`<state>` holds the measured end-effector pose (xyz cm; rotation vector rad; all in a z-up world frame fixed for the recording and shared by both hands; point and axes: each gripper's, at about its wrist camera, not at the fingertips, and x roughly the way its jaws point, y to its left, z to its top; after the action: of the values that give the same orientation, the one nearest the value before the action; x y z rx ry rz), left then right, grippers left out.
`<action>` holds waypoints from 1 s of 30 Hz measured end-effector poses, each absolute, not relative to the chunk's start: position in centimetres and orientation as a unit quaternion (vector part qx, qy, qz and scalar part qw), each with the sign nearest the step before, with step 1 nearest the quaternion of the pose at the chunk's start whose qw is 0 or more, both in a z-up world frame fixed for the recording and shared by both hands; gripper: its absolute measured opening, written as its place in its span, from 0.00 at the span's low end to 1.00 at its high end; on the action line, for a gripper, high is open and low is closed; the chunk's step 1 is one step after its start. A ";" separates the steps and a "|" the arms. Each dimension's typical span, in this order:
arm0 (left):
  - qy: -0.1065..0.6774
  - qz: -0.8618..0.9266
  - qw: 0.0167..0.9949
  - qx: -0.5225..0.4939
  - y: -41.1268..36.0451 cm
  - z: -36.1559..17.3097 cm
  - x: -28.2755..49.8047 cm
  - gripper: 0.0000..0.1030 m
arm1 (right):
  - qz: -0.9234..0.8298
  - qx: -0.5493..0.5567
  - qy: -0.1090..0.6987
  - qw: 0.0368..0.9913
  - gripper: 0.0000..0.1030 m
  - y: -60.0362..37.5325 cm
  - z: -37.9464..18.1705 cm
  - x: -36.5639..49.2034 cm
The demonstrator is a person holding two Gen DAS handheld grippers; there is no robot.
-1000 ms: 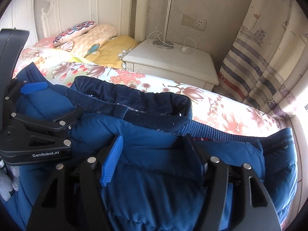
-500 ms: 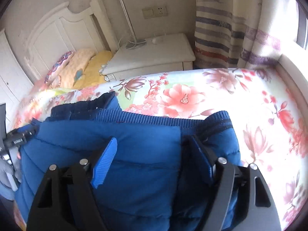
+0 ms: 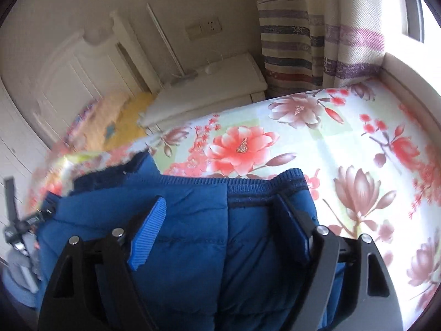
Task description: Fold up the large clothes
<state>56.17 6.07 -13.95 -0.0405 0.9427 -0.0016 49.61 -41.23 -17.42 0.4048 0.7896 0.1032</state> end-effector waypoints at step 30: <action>0.385 -0.016 0.921 0.051 1.1 -9.4 49.6 0.96 | 0.070 -0.078 0.382 0.918 0.96 -24.7 -12.6 43.4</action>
<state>49.60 1.06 -9.41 0.1056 0.7902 -0.0325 43.35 -24.70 -12.64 -0.1606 0.7848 0.1440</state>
